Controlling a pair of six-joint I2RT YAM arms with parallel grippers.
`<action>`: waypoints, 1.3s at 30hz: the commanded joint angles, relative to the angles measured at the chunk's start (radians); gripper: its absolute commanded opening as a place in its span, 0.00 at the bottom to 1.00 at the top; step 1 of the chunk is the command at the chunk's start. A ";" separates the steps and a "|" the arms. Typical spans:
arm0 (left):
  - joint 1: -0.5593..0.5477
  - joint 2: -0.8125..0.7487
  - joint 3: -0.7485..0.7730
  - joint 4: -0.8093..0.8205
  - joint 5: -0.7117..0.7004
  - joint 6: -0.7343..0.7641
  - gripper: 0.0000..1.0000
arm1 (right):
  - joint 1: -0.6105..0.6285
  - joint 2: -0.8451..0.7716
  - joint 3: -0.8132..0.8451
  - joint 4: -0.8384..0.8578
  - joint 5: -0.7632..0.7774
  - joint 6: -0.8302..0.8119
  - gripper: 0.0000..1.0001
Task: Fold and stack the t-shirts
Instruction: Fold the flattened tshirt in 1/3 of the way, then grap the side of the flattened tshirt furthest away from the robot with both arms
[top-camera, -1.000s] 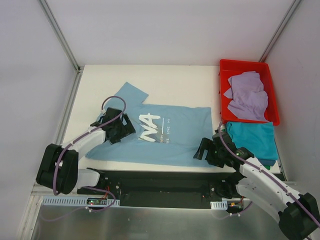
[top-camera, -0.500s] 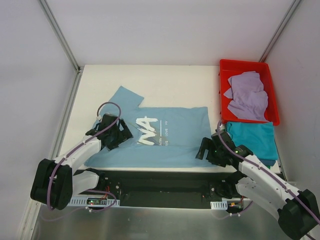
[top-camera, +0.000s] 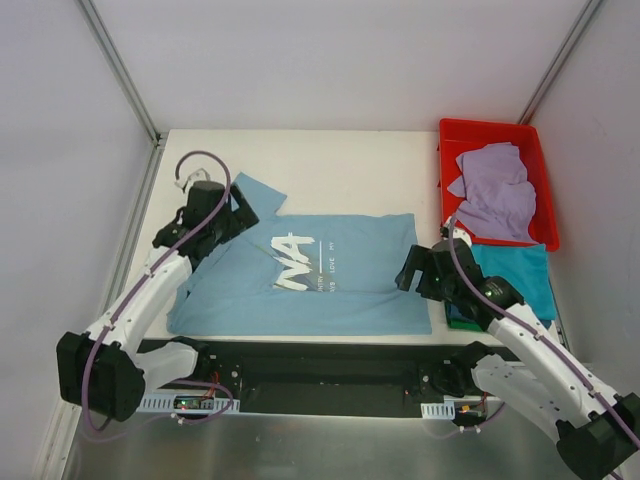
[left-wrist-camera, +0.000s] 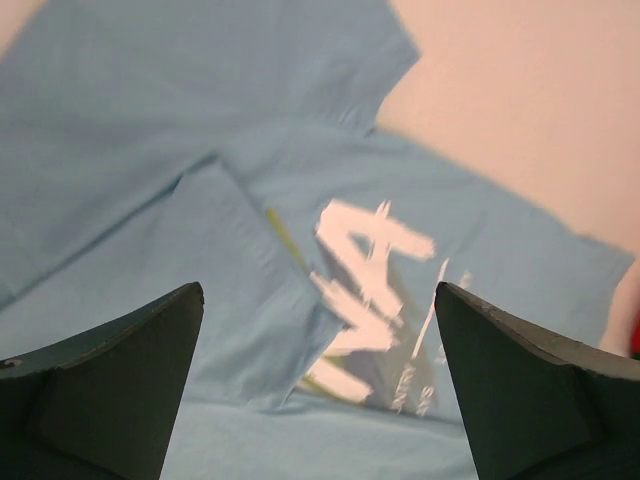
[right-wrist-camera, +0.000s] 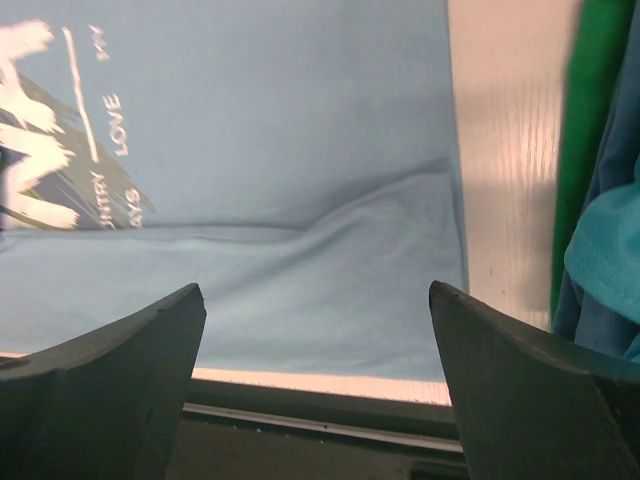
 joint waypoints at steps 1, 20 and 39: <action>0.042 0.145 0.203 0.006 -0.111 0.104 0.99 | 0.000 0.014 0.068 0.086 0.065 -0.052 0.96; 0.330 1.242 1.311 -0.038 0.447 0.442 0.99 | -0.046 0.115 0.066 0.165 0.055 -0.075 0.96; 0.289 1.420 1.452 -0.104 0.370 0.366 0.75 | -0.061 0.126 0.034 0.179 0.019 -0.056 0.96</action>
